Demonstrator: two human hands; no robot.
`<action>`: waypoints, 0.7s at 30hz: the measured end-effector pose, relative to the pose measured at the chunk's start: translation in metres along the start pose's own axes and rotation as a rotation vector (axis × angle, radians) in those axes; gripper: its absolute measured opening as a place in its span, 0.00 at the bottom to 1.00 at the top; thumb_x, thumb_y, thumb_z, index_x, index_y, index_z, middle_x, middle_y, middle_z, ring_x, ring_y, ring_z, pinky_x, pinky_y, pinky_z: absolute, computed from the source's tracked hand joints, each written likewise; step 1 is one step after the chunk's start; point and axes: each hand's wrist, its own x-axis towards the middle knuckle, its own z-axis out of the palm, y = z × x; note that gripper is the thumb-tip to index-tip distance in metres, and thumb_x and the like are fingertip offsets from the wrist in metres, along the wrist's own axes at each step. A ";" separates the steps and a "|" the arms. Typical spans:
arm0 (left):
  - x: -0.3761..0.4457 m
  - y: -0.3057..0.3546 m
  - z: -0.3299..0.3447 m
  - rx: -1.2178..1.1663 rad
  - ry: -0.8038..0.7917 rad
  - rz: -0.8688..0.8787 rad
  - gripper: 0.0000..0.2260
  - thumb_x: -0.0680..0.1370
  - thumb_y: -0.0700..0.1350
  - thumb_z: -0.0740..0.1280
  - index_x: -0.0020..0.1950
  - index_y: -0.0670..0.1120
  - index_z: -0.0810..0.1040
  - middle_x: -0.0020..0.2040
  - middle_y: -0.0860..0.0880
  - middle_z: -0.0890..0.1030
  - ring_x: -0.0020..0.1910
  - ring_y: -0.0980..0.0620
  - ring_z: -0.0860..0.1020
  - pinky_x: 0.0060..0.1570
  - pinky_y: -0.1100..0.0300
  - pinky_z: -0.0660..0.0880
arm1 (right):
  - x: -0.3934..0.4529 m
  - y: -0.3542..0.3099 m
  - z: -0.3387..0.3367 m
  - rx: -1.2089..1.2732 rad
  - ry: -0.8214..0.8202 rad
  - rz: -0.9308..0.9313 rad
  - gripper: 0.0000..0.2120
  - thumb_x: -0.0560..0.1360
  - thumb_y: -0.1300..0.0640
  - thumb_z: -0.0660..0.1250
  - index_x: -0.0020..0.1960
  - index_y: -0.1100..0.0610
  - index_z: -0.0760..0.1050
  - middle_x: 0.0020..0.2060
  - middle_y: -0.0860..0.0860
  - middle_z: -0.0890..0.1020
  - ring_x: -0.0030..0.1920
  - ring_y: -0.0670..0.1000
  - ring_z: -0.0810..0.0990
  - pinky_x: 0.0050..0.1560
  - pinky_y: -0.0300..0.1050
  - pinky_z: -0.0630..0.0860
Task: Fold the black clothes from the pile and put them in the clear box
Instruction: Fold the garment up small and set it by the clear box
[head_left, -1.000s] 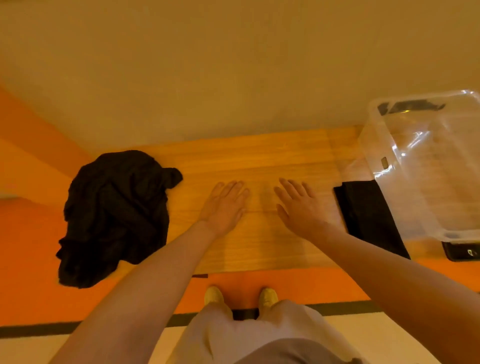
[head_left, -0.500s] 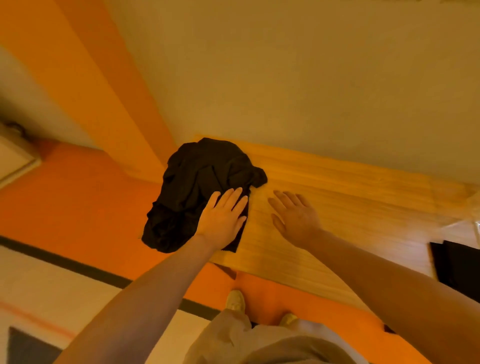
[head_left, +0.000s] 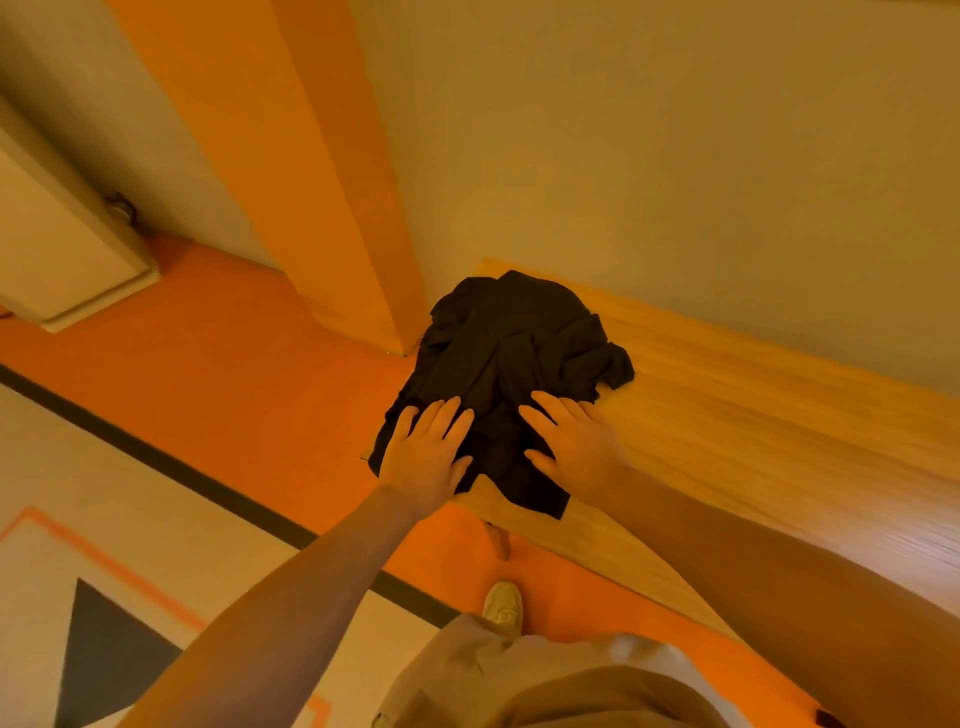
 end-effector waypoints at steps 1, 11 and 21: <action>0.000 -0.001 0.001 -0.003 0.011 0.000 0.26 0.76 0.54 0.69 0.71 0.47 0.70 0.70 0.45 0.72 0.68 0.44 0.71 0.66 0.44 0.66 | 0.002 -0.002 0.003 0.021 -0.008 0.009 0.26 0.79 0.48 0.63 0.74 0.54 0.64 0.72 0.55 0.66 0.69 0.57 0.69 0.65 0.51 0.67; 0.028 -0.010 -0.005 -0.090 0.322 -0.060 0.13 0.70 0.40 0.76 0.53 0.46 0.80 0.49 0.48 0.80 0.47 0.46 0.80 0.56 0.49 0.68 | 0.010 0.008 -0.008 0.222 0.362 0.053 0.07 0.71 0.63 0.73 0.49 0.57 0.82 0.42 0.52 0.82 0.41 0.53 0.82 0.45 0.48 0.78; 0.045 -0.005 -0.014 -0.264 0.237 0.028 0.08 0.78 0.48 0.67 0.55 0.48 0.79 0.56 0.50 0.77 0.56 0.48 0.76 0.59 0.51 0.63 | 0.040 0.026 -0.060 0.643 0.520 0.358 0.11 0.81 0.57 0.61 0.60 0.57 0.78 0.55 0.51 0.81 0.56 0.49 0.78 0.56 0.40 0.75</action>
